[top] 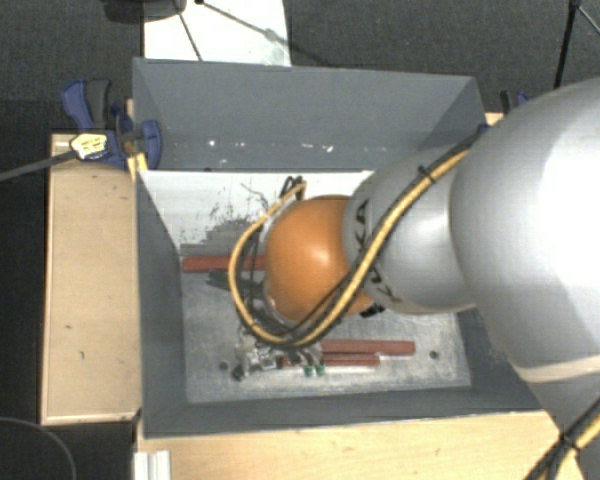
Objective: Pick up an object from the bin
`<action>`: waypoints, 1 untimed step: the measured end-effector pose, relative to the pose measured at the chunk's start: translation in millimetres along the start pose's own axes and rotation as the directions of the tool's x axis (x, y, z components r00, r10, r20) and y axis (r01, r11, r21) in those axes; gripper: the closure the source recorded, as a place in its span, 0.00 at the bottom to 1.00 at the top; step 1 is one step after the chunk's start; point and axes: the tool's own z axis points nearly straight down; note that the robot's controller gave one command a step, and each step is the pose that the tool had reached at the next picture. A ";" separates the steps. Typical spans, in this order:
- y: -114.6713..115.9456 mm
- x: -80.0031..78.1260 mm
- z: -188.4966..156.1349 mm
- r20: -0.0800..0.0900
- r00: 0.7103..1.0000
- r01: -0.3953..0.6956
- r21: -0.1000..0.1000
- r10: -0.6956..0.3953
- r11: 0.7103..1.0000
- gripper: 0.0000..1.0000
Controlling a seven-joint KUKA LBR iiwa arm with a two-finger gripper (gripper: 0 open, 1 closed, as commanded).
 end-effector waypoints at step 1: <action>3.5 -1.4 -10.9 0.004 1.000 0.016 0.004 -0.016 1.000 1.00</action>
Offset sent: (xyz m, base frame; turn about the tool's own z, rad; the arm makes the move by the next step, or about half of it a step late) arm -0.0078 0.0012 0.1033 0.0391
